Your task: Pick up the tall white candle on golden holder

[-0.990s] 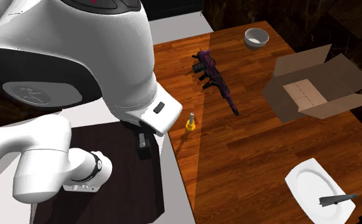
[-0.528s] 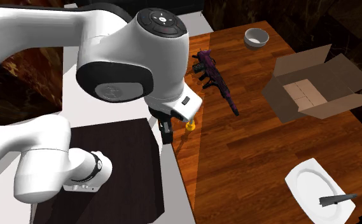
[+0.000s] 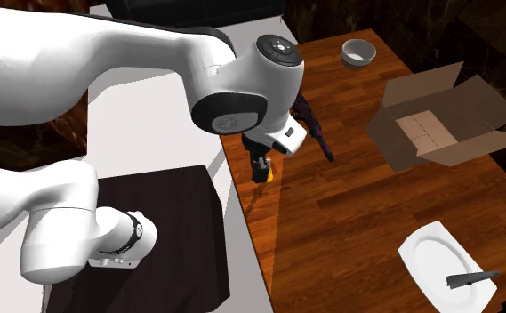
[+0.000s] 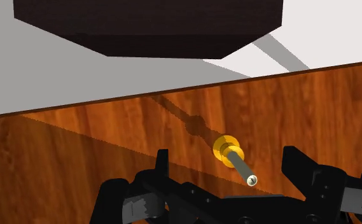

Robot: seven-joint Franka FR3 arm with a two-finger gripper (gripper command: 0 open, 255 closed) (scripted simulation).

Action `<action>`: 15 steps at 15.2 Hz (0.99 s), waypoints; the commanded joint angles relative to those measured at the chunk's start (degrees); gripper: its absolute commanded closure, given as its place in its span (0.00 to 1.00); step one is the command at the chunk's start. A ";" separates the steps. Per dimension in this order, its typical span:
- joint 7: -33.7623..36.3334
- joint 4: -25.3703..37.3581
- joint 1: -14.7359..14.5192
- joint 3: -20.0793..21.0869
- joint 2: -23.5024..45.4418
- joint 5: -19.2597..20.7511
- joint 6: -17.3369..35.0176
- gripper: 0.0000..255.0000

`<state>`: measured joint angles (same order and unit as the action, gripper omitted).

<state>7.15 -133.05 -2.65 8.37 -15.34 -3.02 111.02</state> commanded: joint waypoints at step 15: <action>6.81 6.15 -2.09 3.17 21.00 1.04 13.58 0.00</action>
<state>13.82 -126.76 -4.68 11.52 5.06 -2.09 123.82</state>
